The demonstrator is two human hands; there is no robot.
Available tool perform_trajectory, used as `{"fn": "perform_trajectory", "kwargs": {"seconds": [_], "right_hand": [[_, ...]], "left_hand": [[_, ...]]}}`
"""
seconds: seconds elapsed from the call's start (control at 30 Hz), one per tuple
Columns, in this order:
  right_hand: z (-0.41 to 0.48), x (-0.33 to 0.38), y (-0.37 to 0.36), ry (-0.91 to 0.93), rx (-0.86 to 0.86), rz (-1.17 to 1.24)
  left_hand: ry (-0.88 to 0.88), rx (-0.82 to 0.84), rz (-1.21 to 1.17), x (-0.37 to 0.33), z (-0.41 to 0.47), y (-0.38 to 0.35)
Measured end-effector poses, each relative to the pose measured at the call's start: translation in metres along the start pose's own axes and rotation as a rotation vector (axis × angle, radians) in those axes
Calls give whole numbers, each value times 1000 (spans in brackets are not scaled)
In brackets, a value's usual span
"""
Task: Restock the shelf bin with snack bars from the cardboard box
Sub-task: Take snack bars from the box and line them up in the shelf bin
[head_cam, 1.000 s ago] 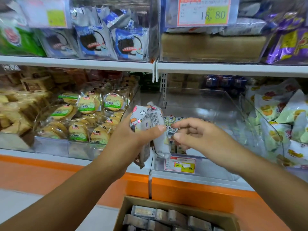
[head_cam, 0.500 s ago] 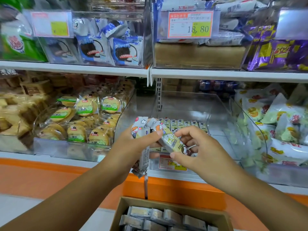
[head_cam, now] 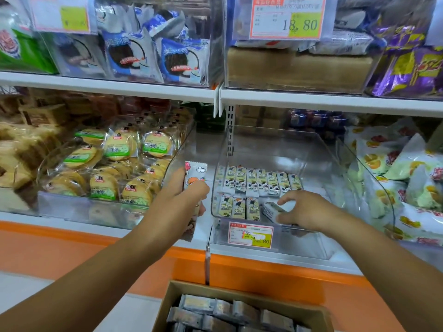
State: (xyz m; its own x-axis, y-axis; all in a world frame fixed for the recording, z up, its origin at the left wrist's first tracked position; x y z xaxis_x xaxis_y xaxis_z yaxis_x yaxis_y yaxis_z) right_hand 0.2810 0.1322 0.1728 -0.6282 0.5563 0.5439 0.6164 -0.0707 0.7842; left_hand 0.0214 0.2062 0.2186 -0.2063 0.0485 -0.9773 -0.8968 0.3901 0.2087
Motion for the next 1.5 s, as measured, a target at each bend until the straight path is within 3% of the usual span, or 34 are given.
{"fn": "perform_trajectory", "kwargs": {"seconds": [0.17, 0.37, 0.43, 0.5, 0.57, 0.63, 0.77, 0.87, 0.97, 1.07, 1.17, 1.23, 1.4, 1.5], "right_hand": [[8, 16, -18, 111, 97, -198], [7, 18, -26, 142, 194, -107], [6, 18, -23, 146, 184, -85], [3, 22, -8, 169, 52, -64], [-7, 32, 11, 228, -97, 12], [-28, 51, 21, 327, -136, 176], [-81, 85, 4, 468, 77, 347], [-102, 85, -19, 448, 200, 406], [-105, 79, -20, 435, 155, 475], [-102, 76, -6, 411, 88, 487], [-86, 61, 29, 336, -102, 475], [-68, 40, 48, 238, -188, 403], [-21, -9, 33, 0, -98, 182], [-1, -16, 10, -70, -3, 1]], "left_hand": [[2, 25, -18, 5, 7, -7], [-174, 151, 1, -16, -13, -22], [-215, 163, 29, -22, -15, -25], [-221, 169, 13, -28, -18, -29], [-215, 178, 8, -29, -20, -34], [-204, 189, -16, -29, -21, -38], [-171, 258, -90, -29, -24, -52], [-134, 260, -187, -29, -26, -55], [-104, 301, -196, -27, -29, -61], [-114, 178, -229, -28, -24, -47], [-343, -42, 159, -43, -21, -18], [-440, -90, 417, -44, -20, -12], [-253, 56, 541, 7, 0, -23], [-236, 116, 538, 16, 2, -31]]}}
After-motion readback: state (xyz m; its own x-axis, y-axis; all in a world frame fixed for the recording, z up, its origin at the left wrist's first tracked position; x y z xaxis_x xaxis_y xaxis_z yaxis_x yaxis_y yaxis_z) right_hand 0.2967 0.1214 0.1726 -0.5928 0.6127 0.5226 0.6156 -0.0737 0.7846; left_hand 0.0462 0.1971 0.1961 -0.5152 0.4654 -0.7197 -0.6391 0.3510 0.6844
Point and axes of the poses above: each hand's wrist, its own z-axis towards the middle knuckle, its own y-axis out of the back of the hand, x = y × z, the point moved 10 cm from there along z, towards the middle knuckle, and after that the axes turned 2 degrees about -y, right-handed, at the moved point
